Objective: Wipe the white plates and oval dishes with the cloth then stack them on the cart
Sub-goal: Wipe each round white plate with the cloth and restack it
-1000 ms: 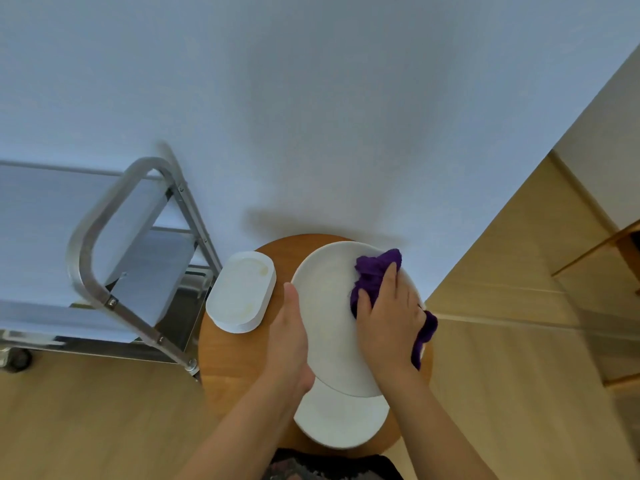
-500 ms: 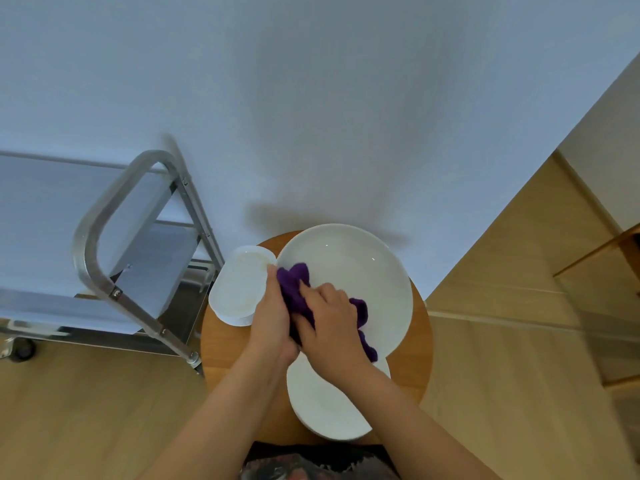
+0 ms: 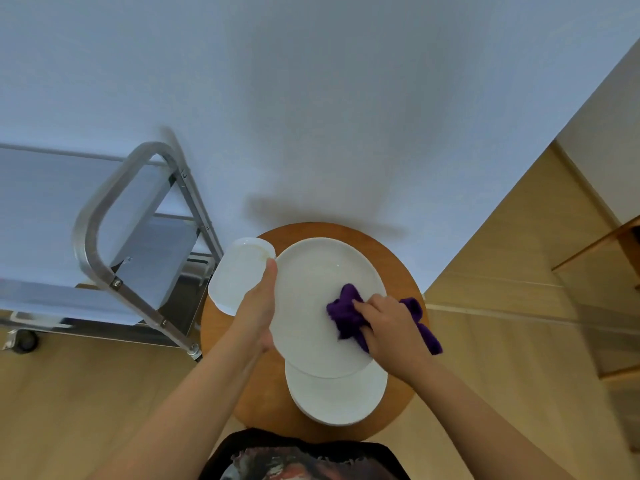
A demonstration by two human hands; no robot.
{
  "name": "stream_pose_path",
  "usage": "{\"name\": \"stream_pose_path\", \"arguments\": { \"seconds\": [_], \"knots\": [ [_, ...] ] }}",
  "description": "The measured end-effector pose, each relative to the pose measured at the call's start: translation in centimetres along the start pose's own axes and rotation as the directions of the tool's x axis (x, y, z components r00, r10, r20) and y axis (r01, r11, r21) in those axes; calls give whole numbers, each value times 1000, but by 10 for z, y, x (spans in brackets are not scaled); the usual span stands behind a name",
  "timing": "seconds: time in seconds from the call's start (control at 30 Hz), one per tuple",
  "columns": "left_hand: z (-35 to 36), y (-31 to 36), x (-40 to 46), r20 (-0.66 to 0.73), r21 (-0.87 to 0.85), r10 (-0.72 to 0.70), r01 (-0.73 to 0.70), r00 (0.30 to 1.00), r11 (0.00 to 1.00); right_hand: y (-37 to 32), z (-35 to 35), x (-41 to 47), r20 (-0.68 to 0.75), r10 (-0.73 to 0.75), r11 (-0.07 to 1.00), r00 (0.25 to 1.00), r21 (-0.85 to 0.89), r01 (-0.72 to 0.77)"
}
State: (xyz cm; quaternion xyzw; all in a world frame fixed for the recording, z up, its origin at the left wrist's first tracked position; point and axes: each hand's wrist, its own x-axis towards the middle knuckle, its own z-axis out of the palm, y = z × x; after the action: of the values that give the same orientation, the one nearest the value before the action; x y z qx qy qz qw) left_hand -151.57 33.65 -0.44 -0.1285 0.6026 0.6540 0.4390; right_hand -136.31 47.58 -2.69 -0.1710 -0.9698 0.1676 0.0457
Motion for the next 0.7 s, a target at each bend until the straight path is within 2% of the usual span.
{"name": "stream_pose_path", "arguments": {
  "seconds": [0.03, 0.1, 0.13, 0.17, 0.2, 0.23, 0.3, 0.37, 0.57, 0.63, 0.7],
  "knots": [
    [0, -1, -1, -16, 17, -2, 3, 1000, 1000, -3, -1, 2, -47, 58, 998, 997, 21, -57],
    [1, 0, -3, -39, 48, 18, -16, 999, 999, -13, -6, 3, -300, 111, 987, 947, 142, -70],
    [0, 2, -3, -50, 64, 34, -31, 998, 997, -18, -7, 2, -440, 87, 989, 894, 146, -24],
    [-1, 4, -2, -49, 78, 43, -39, 998, 996, -24, -6, 0, -518, 32, 993, 855, 114, 32],
    [-2, 5, -1, -28, 81, 34, -32, 999, 996, -30, -4, -3, -517, -60, 992, 854, 61, 106],
    [-1, 7, 0, 6, 76, 9, -10, 1000, 997, -35, 0, -6, -451, -179, 981, 874, -10, 196],
    [0, 8, -1, 64, 93, -36, 30, 997, 995, -41, 7, -9, -176, -417, 908, 891, -130, 399],
    [0, 6, -2, 76, 145, -56, 44, 996, 988, -39, 8, -5, 43, -553, 808, 832, -213, 549],
    [-2, 3, -7, 166, 284, -80, 30, 983, 958, -22, -9, 26, 135, -748, 608, 650, -257, 752],
    [0, 6, -11, 175, 306, -53, -4, 983, 952, -16, -16, 37, 153, -761, 583, 630, -263, 769],
    [2, 10, -13, 179, 301, -14, -41, 984, 953, -10, -22, 47, 143, -739, 603, 658, -294, 741]
  ]
}}
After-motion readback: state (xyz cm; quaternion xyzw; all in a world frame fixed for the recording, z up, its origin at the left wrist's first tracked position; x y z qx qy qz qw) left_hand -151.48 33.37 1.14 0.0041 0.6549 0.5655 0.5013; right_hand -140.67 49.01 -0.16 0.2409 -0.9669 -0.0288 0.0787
